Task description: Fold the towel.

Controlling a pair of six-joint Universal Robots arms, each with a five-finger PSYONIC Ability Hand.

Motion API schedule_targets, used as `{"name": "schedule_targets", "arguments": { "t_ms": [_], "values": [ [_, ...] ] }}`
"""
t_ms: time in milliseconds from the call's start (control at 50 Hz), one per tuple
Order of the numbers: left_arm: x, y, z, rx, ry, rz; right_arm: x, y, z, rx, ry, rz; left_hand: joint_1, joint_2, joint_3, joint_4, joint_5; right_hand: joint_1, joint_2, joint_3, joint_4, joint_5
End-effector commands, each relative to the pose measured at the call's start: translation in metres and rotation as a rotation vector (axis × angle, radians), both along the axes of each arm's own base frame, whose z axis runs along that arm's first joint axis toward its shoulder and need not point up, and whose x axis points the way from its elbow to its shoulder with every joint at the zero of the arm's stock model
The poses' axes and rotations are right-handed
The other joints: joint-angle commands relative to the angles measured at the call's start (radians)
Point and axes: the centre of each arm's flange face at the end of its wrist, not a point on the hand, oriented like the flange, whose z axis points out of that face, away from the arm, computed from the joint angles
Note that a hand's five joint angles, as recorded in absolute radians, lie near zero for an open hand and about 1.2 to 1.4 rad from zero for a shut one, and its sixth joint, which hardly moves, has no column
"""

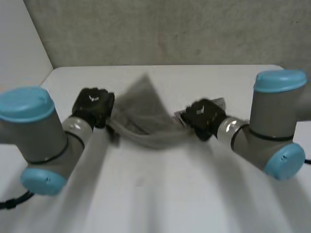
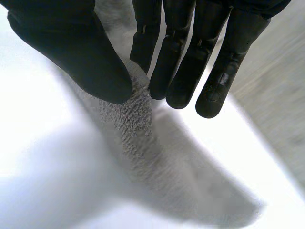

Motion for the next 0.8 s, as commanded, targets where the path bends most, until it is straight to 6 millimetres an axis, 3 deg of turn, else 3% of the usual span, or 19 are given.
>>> {"name": "schedule_targets", "arguments": {
  "t_ms": [20,60,100,260,420,500,620,660,800],
  "values": [
    [0.006,0.022,0.009,-0.018,-0.037,-0.017,-0.014,0.022,-0.003,0.137,0.074,-0.004,0.192,0.179,0.180,0.178,0.179,0.402,0.173,0.169,0.160,0.201],
    [0.009,0.031,0.019,-0.038,-0.029,-0.020,-0.019,0.027,0.010,0.144,0.072,-0.009,0.192,0.179,0.180,0.178,0.179,0.010,-0.218,-0.222,-0.231,-0.190],
    [0.009,0.035,0.025,-0.050,-0.023,-0.024,-0.022,0.027,0.015,0.137,0.062,-0.021,0.192,0.179,0.180,0.178,0.179,-0.111,-0.339,-0.343,-0.352,-0.311],
    [0.007,0.055,0.059,-0.139,0.021,-0.054,-0.041,0.009,0.049,0.071,-0.057,-0.110,0.192,0.179,0.180,0.178,0.179,-0.229,-0.458,-0.462,-0.471,-0.430],
    [0.012,0.070,0.078,-0.173,0.039,-0.065,-0.041,-0.012,0.070,-0.095,-0.108,0.002,0.192,0.179,0.180,0.178,0.179,-0.262,-0.490,-0.494,-0.503,-0.462],
    [0.013,0.074,0.074,-0.162,0.032,-0.069,-0.033,-0.015,0.067,-0.158,-0.088,0.103,0.192,0.179,0.180,0.178,0.179,-0.250,-0.479,-0.483,-0.492,-0.450],
    [0.013,0.085,0.062,-0.125,0.012,-0.087,-0.021,-0.027,0.037,-0.224,0.008,0.242,0.192,0.179,0.180,0.178,0.179,-0.244,-0.473,-0.477,-0.486,-0.445],
    [0.013,0.088,0.058,-0.115,0.006,-0.093,-0.018,-0.034,0.019,-0.241,0.053,0.274,0.192,0.179,0.180,0.178,0.179,-0.244,-0.473,-0.477,-0.486,-0.445],
    [0.014,0.091,0.060,-0.121,0.009,-0.093,-0.003,-0.043,-0.010,-0.282,0.115,0.338,0.192,0.179,0.180,0.178,0.179,-0.244,-0.473,-0.477,-0.486,-0.445]
  ]
}}
